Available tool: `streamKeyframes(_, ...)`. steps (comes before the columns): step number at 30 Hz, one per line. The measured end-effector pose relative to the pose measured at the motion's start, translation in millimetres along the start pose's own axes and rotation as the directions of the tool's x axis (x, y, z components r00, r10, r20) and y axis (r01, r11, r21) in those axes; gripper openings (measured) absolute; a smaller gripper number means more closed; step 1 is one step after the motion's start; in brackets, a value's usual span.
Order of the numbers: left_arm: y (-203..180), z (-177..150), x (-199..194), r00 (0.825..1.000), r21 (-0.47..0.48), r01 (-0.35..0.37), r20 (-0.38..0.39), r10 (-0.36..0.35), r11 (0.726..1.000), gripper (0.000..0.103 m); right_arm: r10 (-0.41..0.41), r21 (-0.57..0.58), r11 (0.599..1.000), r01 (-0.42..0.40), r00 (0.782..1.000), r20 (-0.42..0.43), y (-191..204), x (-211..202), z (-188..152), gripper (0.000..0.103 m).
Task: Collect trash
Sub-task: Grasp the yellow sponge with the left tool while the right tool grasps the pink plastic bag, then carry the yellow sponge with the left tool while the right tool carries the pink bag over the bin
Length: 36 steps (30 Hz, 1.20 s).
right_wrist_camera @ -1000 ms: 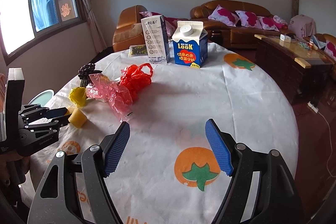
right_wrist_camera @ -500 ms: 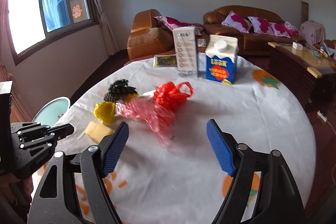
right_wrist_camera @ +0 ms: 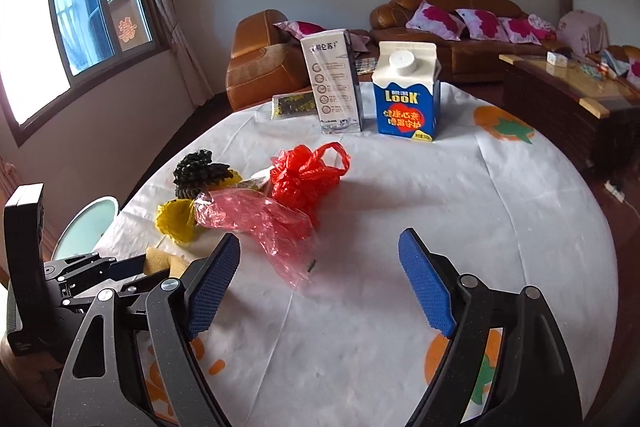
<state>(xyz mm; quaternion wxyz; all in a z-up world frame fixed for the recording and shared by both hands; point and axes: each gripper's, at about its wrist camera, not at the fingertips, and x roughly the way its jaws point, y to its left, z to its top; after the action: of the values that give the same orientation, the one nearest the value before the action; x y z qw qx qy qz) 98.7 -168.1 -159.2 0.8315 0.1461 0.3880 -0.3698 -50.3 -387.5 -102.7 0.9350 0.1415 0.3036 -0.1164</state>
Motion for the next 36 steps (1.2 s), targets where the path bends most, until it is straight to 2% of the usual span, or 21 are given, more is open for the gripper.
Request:
streamKeyframes(4, -6, 0, -12, 1.000, 0.012, -0.009, 0.011, 0.009, 1.000, 0.015, 0.004, 0.001, 1.000, -0.004, 1.000, 0.007, 3, -2, 1, 0.081)
streamKeyframes(8, -6, -2, -46, 0.994, 0.006, -0.065, 0.087, 0.064, 0.998, 0.014, 0.018, -0.020, 1.000, -0.017, 1.000, 0.010, 15, -2, 3, 0.081)
streamKeyframes(14, 28, -12, -87, 0.963, -0.097, -0.204, 0.161, 0.217, 0.974, 0.013, -0.013, -0.062, 0.998, 0.013, 1.000, 0.009, 38, 14, 12, 0.081)
streamKeyframes(16, 38, -17, -91, 0.959, -0.125, -0.218, 0.157, 0.236, 0.968, 0.014, -0.027, -0.053, 0.998, 0.027, 1.000, -0.008, 39, 26, 14, 0.080)
streamKeyframes(17, 43, -20, -92, 0.960, -0.136, -0.219, 0.149, 0.238, 0.966, 0.014, -0.025, -0.043, 0.999, 0.024, 0.999, -0.022, 38, 32, 15, 0.077)
streamKeyframes(18, 48, -23, -93, 0.958, -0.149, -0.226, 0.145, 0.248, 0.963, 0.014, -0.009, -0.024, 1.000, 0.007, 0.999, -0.046, 35, 39, 15, 0.062)
streamKeyframes(19, 52, -26, -95, 0.957, -0.158, -0.230, 0.142, 0.253, 0.960, 0.014, 0.005, -0.013, 1.000, -0.006, 0.998, -0.064, 32, 43, 14, 0.039)
streamKeyframes(22, 60, -33, -101, 0.952, -0.175, -0.242, 0.146, 0.268, 0.954, 0.014, 0.020, -0.015, 1.000, -0.020, 0.999, -0.043, 28, 33, 12, 0.025)
streamKeyframes(25, 70, -36, -112, 0.941, -0.205, -0.262, 0.160, 0.297, 0.943, 0.014, 0.036, -0.042, 0.998, -0.036, 0.999, -0.002, 25, 11, 13, 0.020)
streamKeyframes(30, 84, -38, -126, 0.921, -0.246, -0.304, 0.170, 0.350, 0.920, 0.014, 0.056, -0.060, 0.997, -0.052, 0.997, 0.054, 29, -22, 16, 0.018)
streamKeyframes(36, 101, -41, -138, 0.899, -0.282, -0.355, 0.161, 0.408, 0.891, 0.014, 0.141, -0.124, 0.984, -0.132, 0.987, 0.071, 68, -37, 21, 0.018)
